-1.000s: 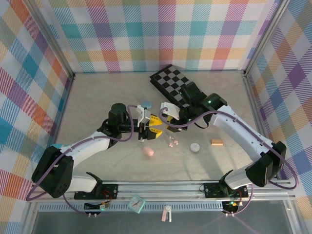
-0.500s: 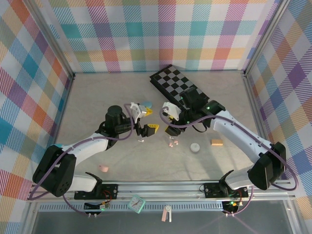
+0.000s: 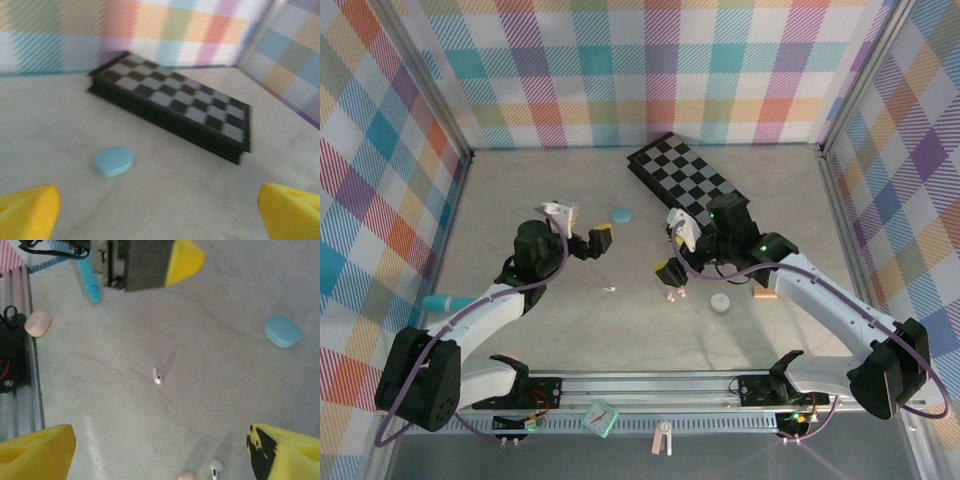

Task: Insert the wireless bluetooth earbuds into the charging case

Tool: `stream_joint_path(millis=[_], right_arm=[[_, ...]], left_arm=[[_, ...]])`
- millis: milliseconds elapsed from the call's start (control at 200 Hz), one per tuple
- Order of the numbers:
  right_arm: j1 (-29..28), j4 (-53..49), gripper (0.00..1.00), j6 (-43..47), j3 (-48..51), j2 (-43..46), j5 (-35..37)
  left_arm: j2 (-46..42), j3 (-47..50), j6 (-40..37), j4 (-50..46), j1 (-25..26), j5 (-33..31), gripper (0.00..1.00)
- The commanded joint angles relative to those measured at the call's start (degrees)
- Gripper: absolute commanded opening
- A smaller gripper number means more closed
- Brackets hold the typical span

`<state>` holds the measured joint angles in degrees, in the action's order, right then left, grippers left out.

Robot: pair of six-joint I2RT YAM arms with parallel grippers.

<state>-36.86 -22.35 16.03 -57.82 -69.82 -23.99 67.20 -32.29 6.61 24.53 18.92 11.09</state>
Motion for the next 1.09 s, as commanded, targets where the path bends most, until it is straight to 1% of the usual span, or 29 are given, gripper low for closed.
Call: stream_joint_path(millis=[0,95,165,240,270,340,470,520,595,685,745,905,1090], right_arm=[[-1.23,4.93,0.9,-1.62,0.78,-1.16,-4.47],[-2.61,5.84,0.91,-1.28,0.43,-3.12,-4.76],[-3.01,6.87,0.91,-1.18,0.3,-4.18,-5.55],[-3.19,7.51,0.91,-1.02,0.0,-5.28,-6.77],[-3.11,7.4,0.91,-0.77,-0.19,-5.65,-7.16],[-3.22,7.02,0.91,-0.03,-0.58,-6.28,-7.43],[-3.21,6.01,0.91,1.74,-1.1,-6.73,-7.65],[-3.22,5.54,0.91,2.21,-1.39,-6.91,-7.7],[-3.22,4.57,0.91,2.53,-1.81,-7.0,-7.78],[-3.22,4.86,0.91,2.24,-1.35,-6.49,-7.82],[-3.22,4.95,0.92,2.14,-1.11,-5.99,-7.75],[-3.14,3.19,0.92,2.45,-1.48,-5.5,-8.41],[-3.21,-0.14,0.92,2.88,-1.84,-4.74,-8.36]], left_arm=[[-2.44,-7.52,12.54,-21.12,-1.52,-16.37,1.0],[-2.07,-14.99,23.78,-43.89,-2.56,-29.12,1.0],[-2.78,-17.55,29.47,-54.55,-2.75,-33.91,1.0],[-4.27,-19.47,41.28,-68.12,-2.79,-38.58,1.0],[-4.92,-19.81,44.22,-72.13,-2.75,-39.11,1.0],[-6.5,-19.78,48.24,-79.82,-2.61,-37.75,1.0],[-9.78,-17.49,59.24,-93.63,-2.57,-36.14,1.0],[-11.28,-16.64,62.28,-98.21,-2.56,-36.76,1.0],[-13.51,-15.82,67.35,-105.21,-2.57,-39.37,1.0],[-15.96,-13.92,70.09,-108.05,-2.73,-41.17,1.0],[-16.35,-12.37,71.89,-108.31,-3.11,-40.82,1.0],[-13.47,-8.32,76.13,-104.55,-3.7,-36.63,1.0],[-11.01,-5.24,77.06,-98.76,-3.99,-35.32,1.0]])
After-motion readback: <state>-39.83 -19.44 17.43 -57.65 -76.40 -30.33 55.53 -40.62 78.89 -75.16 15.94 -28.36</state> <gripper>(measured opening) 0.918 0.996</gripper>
